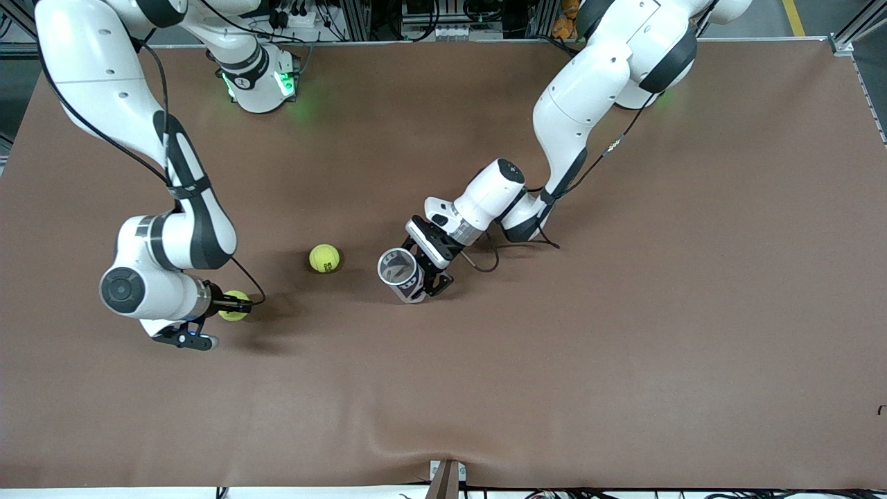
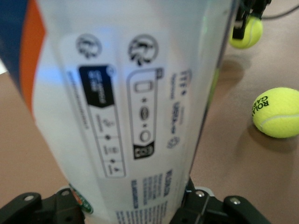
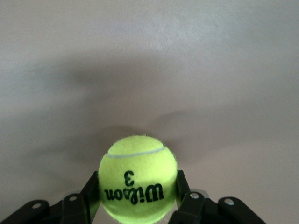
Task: Insert tennis ball vertically with right arm
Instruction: 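Carry the Wilson ball with the right gripper and drop it into the can, then move the right gripper to the second ball and grasp it, then carry the second ball with the right gripper over the can opening, then release the second ball into the can with the right gripper, then open the left gripper off the can while the right gripper withdraws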
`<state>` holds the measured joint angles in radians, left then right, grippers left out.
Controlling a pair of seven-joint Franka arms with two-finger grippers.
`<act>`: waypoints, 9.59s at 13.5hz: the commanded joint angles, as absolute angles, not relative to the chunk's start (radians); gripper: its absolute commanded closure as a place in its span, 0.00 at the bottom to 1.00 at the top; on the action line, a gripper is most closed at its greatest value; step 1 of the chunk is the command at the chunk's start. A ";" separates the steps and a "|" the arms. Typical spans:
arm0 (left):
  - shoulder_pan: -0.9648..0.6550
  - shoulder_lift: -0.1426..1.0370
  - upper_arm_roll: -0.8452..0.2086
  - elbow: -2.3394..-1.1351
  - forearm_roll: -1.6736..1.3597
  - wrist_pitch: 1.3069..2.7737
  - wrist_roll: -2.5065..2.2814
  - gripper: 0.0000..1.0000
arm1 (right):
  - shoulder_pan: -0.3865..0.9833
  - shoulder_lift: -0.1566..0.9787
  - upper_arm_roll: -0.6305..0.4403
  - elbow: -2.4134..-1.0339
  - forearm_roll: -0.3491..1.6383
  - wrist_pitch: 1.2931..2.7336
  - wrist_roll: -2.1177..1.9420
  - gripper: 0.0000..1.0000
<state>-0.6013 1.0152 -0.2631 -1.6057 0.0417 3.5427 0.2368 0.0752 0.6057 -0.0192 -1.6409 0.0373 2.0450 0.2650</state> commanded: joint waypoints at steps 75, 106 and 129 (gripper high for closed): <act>-0.611 1.022 -0.262 -1.603 0.037 3.554 0.235 0.20 | 0.264 0.523 0.072 -1.267 0.512 1.626 1.228 1.00; -0.604 1.022 -0.262 -1.623 0.035 3.554 0.235 0.00 | 0.273 0.555 0.052 -1.195 0.084 1.585 0.736 0.00; -0.315 0.655 -0.267 -1.928 0.026 3.063 0.193 0.00 | 0.020 0.104 0.048 -1.372 0.029 1.401 0.068 0.00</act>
<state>-0.3389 0.7294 -0.2619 -1.9071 0.0417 3.1701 0.2063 0.0427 0.0443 0.0339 -1.5088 0.0476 1.4580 0.0731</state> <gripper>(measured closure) 0.000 0.000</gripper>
